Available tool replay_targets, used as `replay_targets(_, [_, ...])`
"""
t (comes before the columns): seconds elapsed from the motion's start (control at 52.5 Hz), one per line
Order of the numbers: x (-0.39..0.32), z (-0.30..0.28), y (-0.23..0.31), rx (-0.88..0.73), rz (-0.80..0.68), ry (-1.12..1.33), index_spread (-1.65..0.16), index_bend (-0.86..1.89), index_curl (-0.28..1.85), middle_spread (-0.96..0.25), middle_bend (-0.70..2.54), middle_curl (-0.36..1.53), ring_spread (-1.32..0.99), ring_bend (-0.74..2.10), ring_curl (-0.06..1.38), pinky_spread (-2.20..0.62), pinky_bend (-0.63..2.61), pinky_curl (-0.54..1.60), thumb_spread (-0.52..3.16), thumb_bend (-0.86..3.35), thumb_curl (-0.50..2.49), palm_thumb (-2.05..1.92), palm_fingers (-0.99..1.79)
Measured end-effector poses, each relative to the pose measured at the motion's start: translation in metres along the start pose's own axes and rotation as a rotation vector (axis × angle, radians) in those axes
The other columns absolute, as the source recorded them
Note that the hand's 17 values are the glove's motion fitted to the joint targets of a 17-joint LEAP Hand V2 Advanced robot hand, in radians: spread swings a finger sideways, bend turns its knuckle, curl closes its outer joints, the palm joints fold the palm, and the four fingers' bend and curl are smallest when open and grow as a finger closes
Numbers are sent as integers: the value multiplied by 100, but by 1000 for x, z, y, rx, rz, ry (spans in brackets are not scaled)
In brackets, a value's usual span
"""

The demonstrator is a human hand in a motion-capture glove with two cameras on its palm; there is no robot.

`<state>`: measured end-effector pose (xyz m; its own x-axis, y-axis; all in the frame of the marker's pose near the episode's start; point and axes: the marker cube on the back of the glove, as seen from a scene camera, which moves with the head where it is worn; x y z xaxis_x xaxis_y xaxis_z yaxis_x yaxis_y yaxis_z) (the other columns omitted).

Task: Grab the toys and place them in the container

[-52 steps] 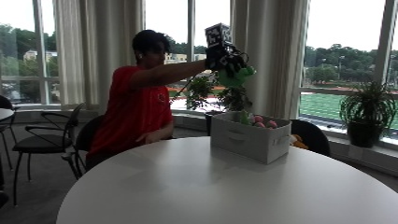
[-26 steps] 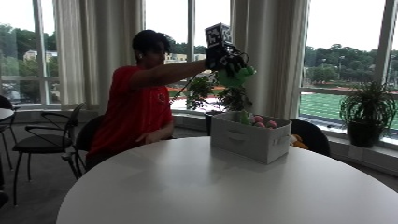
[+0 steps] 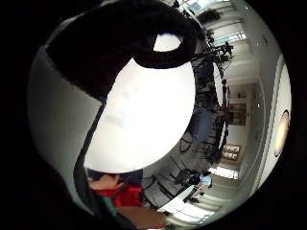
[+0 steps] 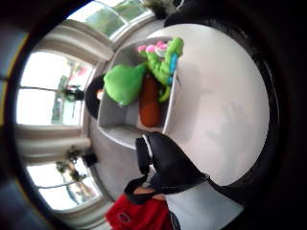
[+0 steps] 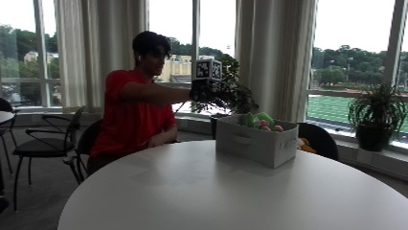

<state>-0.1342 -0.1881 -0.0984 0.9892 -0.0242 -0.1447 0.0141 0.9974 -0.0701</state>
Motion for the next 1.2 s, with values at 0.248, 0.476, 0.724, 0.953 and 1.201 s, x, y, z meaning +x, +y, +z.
replay_targets(0.248, [80,72,38,-55,87,-40,-42,18,40,-18,24,44,-10,47,33,7,103,29,107,-6,35,-6,1])
replay_targets(0.476, [116,94,52,-59,119,-68,-42,19,41,-19,23,43,-12,42,31,7,99,29,107,-6,30,-6,2])
replay_targets(0.724, [148,105,68,-71,152,-122,-43,20,41,-18,19,41,-13,38,30,8,96,29,108,-5,28,-5,3])
replay_targets(0.953, [158,106,80,-63,192,-153,-43,19,41,-17,19,40,-12,35,29,8,95,29,109,-5,26,-4,3])
replay_targets(1.201, [159,108,91,-80,198,-168,-43,19,42,-17,18,38,-12,34,29,8,93,29,110,-4,26,-4,4])
